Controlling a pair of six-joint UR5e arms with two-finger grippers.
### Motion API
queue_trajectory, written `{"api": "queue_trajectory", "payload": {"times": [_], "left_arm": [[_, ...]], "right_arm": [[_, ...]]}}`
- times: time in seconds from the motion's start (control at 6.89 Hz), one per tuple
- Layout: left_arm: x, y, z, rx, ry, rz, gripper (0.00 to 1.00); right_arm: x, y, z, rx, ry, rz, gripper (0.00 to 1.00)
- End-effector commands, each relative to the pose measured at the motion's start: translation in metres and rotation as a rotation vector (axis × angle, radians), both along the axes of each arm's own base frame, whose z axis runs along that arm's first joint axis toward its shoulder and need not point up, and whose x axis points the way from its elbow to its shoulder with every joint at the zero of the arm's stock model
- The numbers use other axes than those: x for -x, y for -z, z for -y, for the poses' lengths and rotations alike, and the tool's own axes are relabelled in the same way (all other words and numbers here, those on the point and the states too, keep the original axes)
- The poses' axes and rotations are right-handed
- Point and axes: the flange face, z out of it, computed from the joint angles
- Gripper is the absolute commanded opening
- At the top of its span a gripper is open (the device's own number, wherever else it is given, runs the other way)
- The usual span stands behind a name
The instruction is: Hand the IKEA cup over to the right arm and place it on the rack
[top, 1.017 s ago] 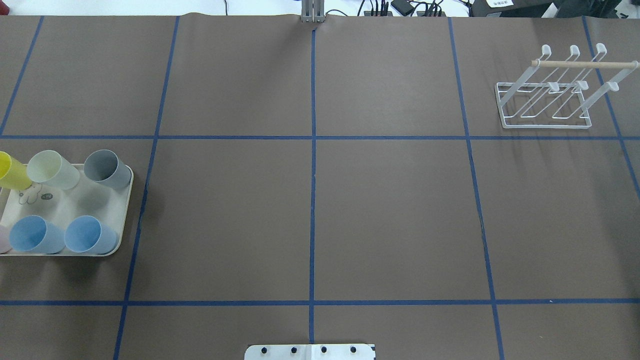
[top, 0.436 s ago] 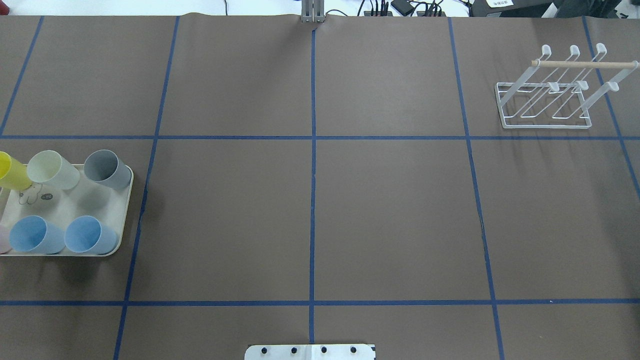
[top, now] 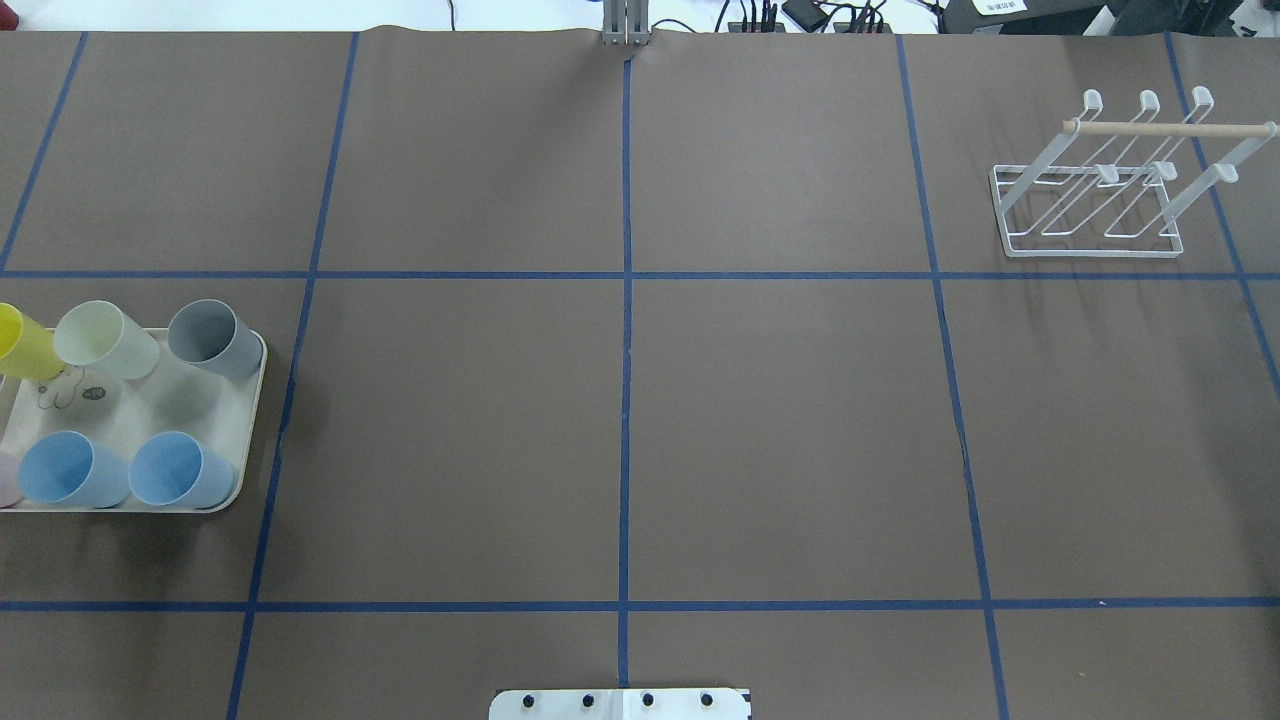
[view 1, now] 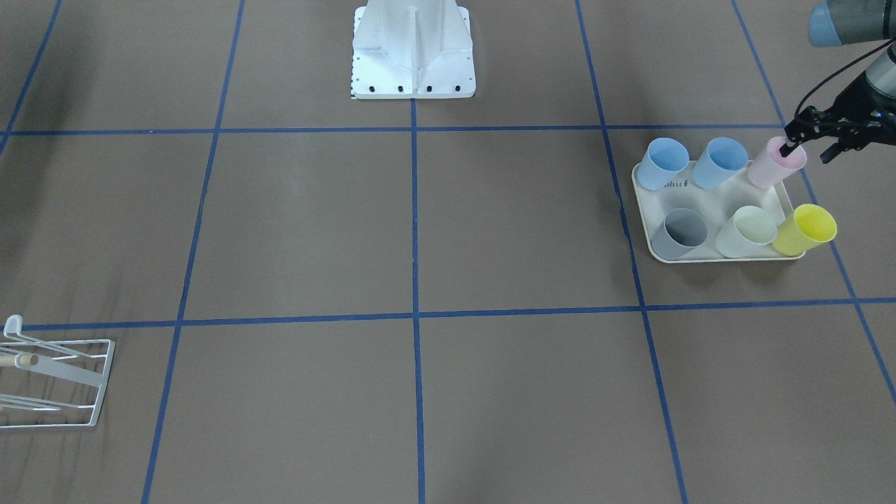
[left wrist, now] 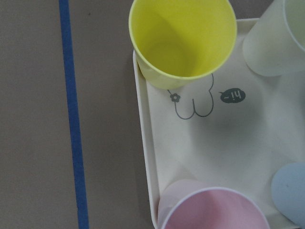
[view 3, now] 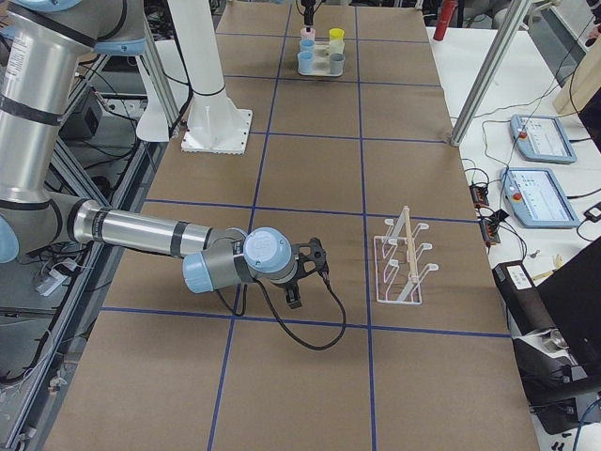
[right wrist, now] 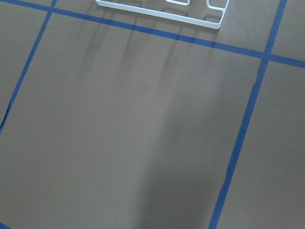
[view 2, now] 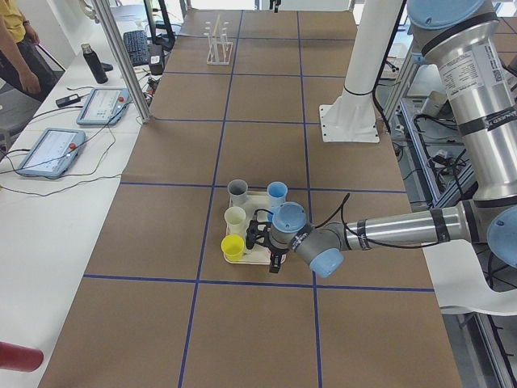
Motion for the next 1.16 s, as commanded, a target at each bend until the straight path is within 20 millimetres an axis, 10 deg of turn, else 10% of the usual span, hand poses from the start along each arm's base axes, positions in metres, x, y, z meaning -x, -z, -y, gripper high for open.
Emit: {"api": "queue_trajectory", "payload": {"times": [0.0, 0.29, 0.44, 0.58, 0.73, 1.02], "left_arm": [[-0.004, -0.003, 0.0, 0.001, -0.012, -0.001, 0.81], [-0.016, 0.0, 0.0, -0.002, -0.041, -0.005, 0.7], [-0.021, 0.0, 0.001, -0.002, -0.05, -0.006, 0.54], [-0.022, 0.002, 0.003, -0.003, -0.051, -0.006, 0.13], [-0.022, 0.0, 0.004, -0.005, -0.05, 0.0, 0.0], [-0.014, -0.004, 0.007, -0.057, -0.023, 0.05, 0.0]], "right_arm": [[0.0, -0.011, -0.002, 0.021, 0.0, -0.002, 1.0], [0.0, -0.009, -0.001, -0.002, 0.0, -0.001, 1.0], [0.0, -0.008, 0.0, -0.004, 0.0, -0.001, 1.0], [0.0, -0.005, 0.005, -0.01, -0.003, -0.002, 1.0], [0.001, -0.004, 0.006, -0.015, -0.002, -0.002, 1.0], [0.002, -0.01, 0.018, -0.008, 0.003, 0.009, 1.0]]}}
